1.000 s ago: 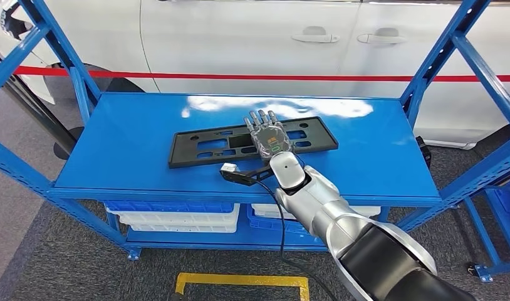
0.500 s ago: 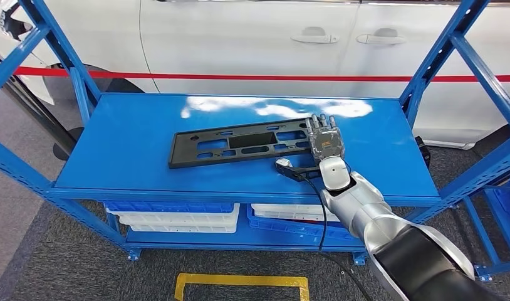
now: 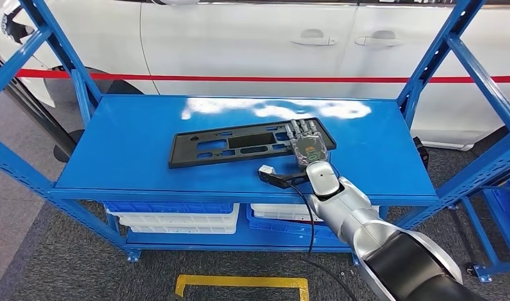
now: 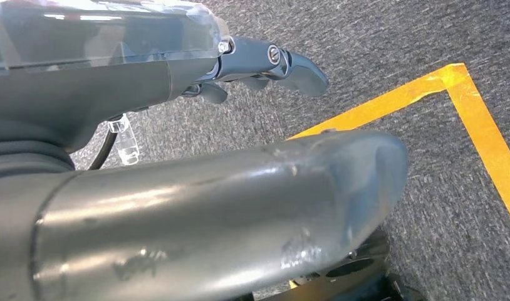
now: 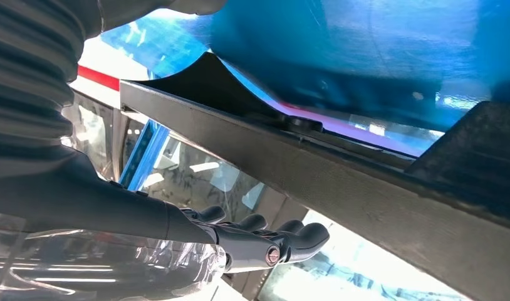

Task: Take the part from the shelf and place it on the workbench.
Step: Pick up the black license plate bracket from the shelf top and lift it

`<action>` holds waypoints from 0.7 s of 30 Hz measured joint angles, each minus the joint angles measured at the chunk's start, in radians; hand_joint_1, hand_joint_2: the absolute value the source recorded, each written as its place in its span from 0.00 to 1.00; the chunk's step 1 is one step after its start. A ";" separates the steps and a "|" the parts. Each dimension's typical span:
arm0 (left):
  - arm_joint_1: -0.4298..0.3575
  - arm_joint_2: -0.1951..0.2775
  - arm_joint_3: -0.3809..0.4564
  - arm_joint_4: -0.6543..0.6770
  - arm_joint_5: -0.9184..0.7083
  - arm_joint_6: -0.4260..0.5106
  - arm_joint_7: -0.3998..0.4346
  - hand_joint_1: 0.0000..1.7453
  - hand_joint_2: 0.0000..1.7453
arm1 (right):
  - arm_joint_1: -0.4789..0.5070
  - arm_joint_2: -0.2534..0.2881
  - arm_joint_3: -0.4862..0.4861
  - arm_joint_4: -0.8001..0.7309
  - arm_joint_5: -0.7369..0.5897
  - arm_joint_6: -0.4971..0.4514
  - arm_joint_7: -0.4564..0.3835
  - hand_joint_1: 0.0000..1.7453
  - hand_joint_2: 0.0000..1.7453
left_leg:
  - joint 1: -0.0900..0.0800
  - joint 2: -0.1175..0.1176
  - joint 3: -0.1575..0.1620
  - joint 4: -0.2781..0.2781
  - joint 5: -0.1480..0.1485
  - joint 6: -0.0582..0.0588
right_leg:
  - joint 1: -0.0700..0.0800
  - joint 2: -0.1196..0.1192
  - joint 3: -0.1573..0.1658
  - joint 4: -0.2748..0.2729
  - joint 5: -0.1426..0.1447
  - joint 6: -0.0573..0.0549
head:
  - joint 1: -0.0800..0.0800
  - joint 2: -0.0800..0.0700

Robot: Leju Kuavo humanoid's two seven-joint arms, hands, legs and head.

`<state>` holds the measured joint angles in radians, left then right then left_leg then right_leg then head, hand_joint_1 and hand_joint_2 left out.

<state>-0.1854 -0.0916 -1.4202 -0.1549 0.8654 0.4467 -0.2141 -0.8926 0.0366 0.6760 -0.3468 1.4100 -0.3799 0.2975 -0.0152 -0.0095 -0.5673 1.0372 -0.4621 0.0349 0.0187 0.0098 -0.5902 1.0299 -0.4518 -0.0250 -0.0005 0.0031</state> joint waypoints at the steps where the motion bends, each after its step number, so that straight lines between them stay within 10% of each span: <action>1: 0.000 0.000 0.000 0.000 0.000 0.002 0.000 0.00 0.00 | 0.001 0.002 -0.001 -0.001 0.000 -0.002 -0.004 0.00 1.00 | 0.000 0.000 0.000 0.000 0.000 0.000 | 0.000 0.000 0.000 0.000 0.000 0.000 | 0.000 0.000; 21: 0.003 0.005 -0.004 0.000 0.014 0.008 0.001 0.00 0.00 | 0.051 0.176 -0.018 -0.062 0.018 -0.037 -0.139 0.00 1.00 | 0.000 0.000 -0.003 -0.001 0.000 -0.001 | 0.000 0.000 -0.003 0.001 0.000 0.000 | 0.000 0.000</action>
<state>-0.1824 -0.0870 -1.4241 -0.1549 0.8795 0.4547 -0.2131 -0.8418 0.2125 0.6580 -0.4092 1.4282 -0.4171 0.1582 -0.0151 -0.0094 -0.5701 1.0366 -0.4618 0.0344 0.0188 0.0099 -0.5934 1.0306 -0.4519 -0.0252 -0.0004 0.0031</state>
